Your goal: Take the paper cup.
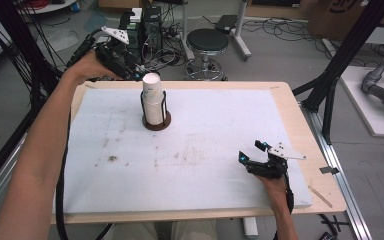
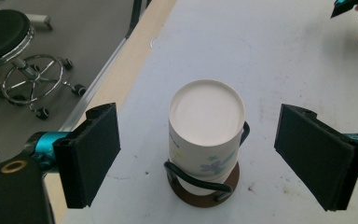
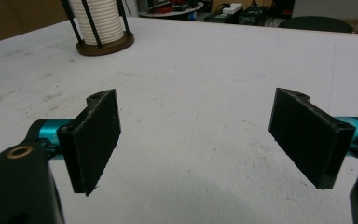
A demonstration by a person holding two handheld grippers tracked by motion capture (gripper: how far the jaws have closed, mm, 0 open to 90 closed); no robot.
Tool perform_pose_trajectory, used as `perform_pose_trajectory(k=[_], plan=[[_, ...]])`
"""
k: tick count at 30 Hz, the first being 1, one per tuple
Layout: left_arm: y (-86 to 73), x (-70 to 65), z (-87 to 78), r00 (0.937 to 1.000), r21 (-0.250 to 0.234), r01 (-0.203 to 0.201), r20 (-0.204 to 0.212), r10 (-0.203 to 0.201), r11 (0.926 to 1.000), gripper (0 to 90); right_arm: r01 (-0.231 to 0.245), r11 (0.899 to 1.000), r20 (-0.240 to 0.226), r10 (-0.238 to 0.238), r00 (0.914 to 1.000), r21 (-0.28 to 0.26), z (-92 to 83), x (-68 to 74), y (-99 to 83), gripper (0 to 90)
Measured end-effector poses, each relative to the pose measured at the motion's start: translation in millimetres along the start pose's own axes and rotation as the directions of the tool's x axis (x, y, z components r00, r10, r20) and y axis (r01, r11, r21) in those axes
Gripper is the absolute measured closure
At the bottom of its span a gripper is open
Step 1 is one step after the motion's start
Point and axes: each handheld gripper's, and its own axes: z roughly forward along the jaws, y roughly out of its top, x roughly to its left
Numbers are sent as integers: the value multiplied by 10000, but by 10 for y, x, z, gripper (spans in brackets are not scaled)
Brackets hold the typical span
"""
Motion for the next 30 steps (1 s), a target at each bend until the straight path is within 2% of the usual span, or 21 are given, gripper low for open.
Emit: perform_pose_trajectory(k=[3,5,8,12,16,20,25,28,30], plan=[[68,25,13,9998,336,-173,64,171,9993,140,-94,10000,-12,94,10000,-25,-1,-12,0,169],[124,28,27,9993,754,-350,116,343,9965,141,-62,10000,-10,62,10000,1,3,-10,1,169],[195,17,73,9987,1038,-491,211,472,9934,142,33,10000,1,-33,10000,66,14,-3,4,168],[255,1,166,9968,1956,-798,233,767,9774,148,42,10000,25,-42,10000,80,13,6,4,169],[272,-2,235,9968,2074,-788,253,752,9751,157,80,9999,34,-80,10000,76,13,6,4,169],[270,-5,315,9970,2463,-768,276,722,9662,157,247,9997,86,-248,9997,63,14,18,3,169],[292,-33,428,9968,2619,-766,432,676,9621,159,245,9997,82,-245,9997,81,12,24,3,169],[287,-34,499,9971,2916,-715,475,602,9539,163,183,9998,63,-184,9998,62,14,17,3,169],[283,-30,524,9969,2922,-721,515,596,9536,168,181,9998,60,-181,9998,63,14,17,3,169]])
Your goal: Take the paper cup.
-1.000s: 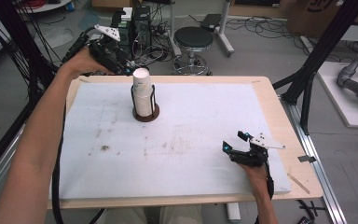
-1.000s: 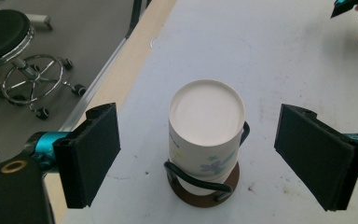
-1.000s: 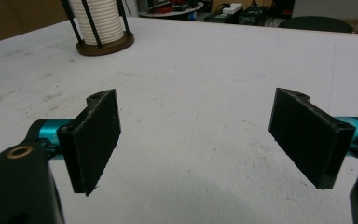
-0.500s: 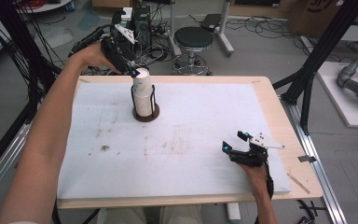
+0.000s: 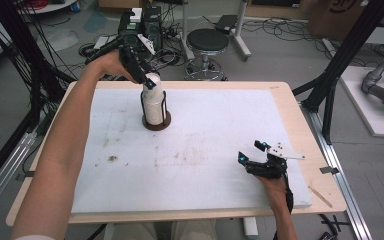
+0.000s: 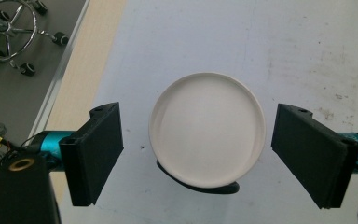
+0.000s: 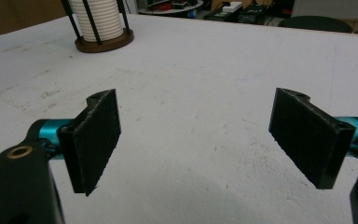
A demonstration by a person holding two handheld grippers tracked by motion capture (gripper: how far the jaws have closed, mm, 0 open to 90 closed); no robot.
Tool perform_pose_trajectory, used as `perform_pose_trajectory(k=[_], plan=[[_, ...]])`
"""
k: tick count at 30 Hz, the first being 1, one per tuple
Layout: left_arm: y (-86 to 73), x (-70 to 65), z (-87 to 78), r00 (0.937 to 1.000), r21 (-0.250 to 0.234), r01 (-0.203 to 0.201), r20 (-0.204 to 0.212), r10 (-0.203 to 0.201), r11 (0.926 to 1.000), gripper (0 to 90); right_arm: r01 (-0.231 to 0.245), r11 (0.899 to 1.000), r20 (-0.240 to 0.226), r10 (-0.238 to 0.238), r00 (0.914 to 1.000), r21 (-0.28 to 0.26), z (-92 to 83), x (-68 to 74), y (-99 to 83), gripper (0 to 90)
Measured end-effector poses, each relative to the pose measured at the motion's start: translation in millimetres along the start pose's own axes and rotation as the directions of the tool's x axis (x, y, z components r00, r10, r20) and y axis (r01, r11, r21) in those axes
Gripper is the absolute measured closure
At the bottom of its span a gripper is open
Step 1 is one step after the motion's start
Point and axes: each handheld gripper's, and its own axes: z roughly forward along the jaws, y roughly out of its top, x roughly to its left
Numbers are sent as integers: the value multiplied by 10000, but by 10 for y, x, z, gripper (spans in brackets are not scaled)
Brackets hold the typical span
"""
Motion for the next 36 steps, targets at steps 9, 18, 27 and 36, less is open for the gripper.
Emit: perform_pose_trajectory(k=[9,18,27,36], plan=[[10,11,89,9998,201,110,165,-113,9997,233,-44,10000,-58,44,10000,52,4,-9,3,169],[9,11,90,9995,231,114,280,-120,9997,306,-64,9999,-84,65,9999,82,8,-12,3,169],[-3,0,67,9988,18,399,295,-399,9992,332,0,10000,-61,1,10000,73,6,-1,3,169],[-38,3,36,9966,-254,796,237,-790,9965,348,11,9999,-77,-10,10000,106,9,-4,4,169]])
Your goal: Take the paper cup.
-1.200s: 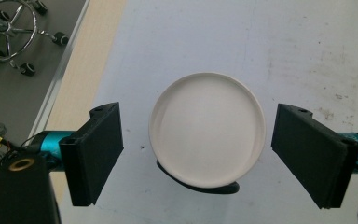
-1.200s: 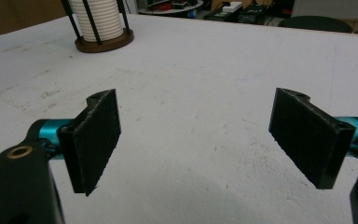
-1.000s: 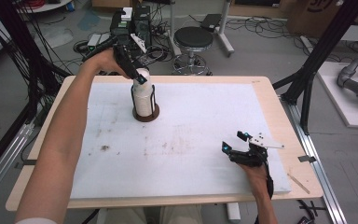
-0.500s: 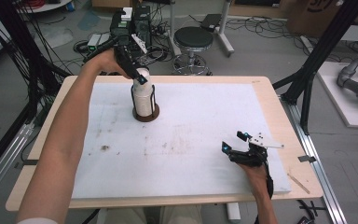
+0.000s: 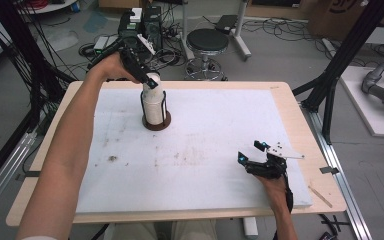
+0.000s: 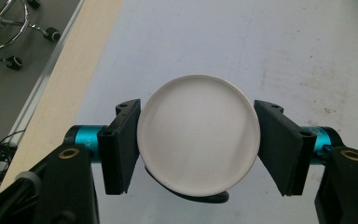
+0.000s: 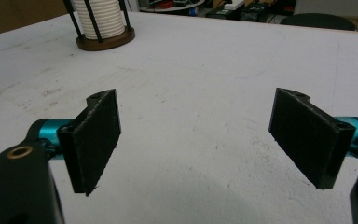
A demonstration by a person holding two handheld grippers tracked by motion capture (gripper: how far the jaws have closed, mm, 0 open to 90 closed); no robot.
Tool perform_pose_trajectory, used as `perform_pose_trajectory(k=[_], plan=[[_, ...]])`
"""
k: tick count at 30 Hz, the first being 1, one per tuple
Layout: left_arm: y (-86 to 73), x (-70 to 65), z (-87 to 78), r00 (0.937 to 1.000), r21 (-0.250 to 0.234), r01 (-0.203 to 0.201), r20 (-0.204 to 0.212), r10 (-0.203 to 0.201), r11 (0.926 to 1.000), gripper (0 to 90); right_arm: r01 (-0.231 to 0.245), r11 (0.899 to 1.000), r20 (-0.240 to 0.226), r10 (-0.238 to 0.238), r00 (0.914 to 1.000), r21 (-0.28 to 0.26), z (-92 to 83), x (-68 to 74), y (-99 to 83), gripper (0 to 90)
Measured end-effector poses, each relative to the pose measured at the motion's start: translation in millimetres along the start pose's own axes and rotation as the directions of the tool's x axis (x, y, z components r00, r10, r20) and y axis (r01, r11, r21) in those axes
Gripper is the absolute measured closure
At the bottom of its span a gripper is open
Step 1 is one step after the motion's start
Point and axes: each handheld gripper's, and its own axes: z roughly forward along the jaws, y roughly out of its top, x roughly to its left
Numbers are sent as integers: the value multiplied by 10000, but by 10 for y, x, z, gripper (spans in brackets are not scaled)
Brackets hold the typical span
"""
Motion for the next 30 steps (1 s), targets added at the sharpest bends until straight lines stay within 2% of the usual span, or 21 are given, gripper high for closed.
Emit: perform_pose_trajectory(k=[9,16,22,26,30], plan=[[-3,-4,-68,9999,-257,114,-3,-114,9996,354,4,10000,17,-4,10000,31,2,-1,1,169],[-9,-12,-102,9995,-222,305,-33,-306,9993,361,-14,10000,8,13,10000,73,2,2,2,169],[1,-36,-132,9997,-270,240,-80,-243,9993,368,-48,10000,-20,48,10000,75,5,1,2,169],[6,-44,-192,9994,-635,287,-157,-297,9976,370,-43,9999,-24,43,10000,114,5,-1,3,169],[-10,-48,-251,9991,-755,350,-195,-366,9965,370,-40,9999,-15,40,10000,113,8,0,3,169]])
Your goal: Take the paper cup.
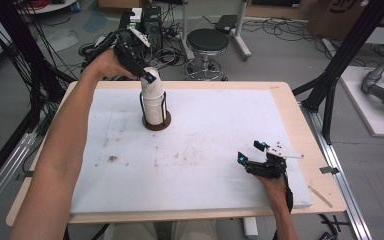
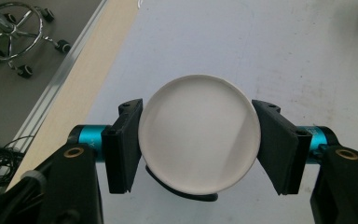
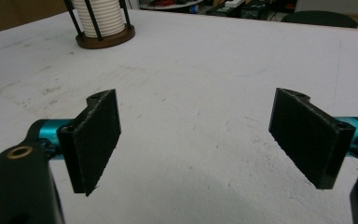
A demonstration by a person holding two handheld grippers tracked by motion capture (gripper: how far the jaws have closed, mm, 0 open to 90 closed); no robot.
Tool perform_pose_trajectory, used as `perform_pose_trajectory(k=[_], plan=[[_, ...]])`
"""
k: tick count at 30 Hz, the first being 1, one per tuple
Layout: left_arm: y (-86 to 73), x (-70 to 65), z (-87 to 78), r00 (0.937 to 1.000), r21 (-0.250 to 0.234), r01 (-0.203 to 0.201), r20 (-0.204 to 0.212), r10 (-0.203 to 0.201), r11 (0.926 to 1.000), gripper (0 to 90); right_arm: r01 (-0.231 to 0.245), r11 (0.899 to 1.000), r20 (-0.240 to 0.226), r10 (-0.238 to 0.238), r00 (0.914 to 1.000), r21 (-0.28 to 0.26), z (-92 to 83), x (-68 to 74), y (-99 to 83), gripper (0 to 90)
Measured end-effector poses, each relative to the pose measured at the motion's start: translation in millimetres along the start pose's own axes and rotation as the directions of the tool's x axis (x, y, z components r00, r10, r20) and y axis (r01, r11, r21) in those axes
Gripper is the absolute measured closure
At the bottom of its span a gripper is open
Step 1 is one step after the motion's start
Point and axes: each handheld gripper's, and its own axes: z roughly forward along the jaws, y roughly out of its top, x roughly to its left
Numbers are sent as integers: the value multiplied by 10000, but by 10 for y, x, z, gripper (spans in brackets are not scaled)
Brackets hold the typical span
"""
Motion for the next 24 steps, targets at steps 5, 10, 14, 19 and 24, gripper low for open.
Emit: perform_pose_trajectory(k=[5,10,14,19,24], plan=[[10,-24,-62,10000,-258,11,-80,-13,9997,371,2,10000,22,-2,10000,-1,-3,4,0,169],[12,-41,-135,9998,-557,76,-159,-85,9984,371,57,10000,40,-57,10000,-55,-3,3,-2,169],[25,-59,-193,9993,-723,103,-354,-129,9973,371,52,10000,35,-52,10000,-31,-2,4,-1,169],[82,-96,-286,9988,-903,20,-495,-65,9959,370,86,10000,37,-86,10000,-6,0,7,-1,169],[161,-129,-374,9976,-1015,-67,-692,-3,9948,370,108,9999,38,-108,9999,6,0,8,0,169]])
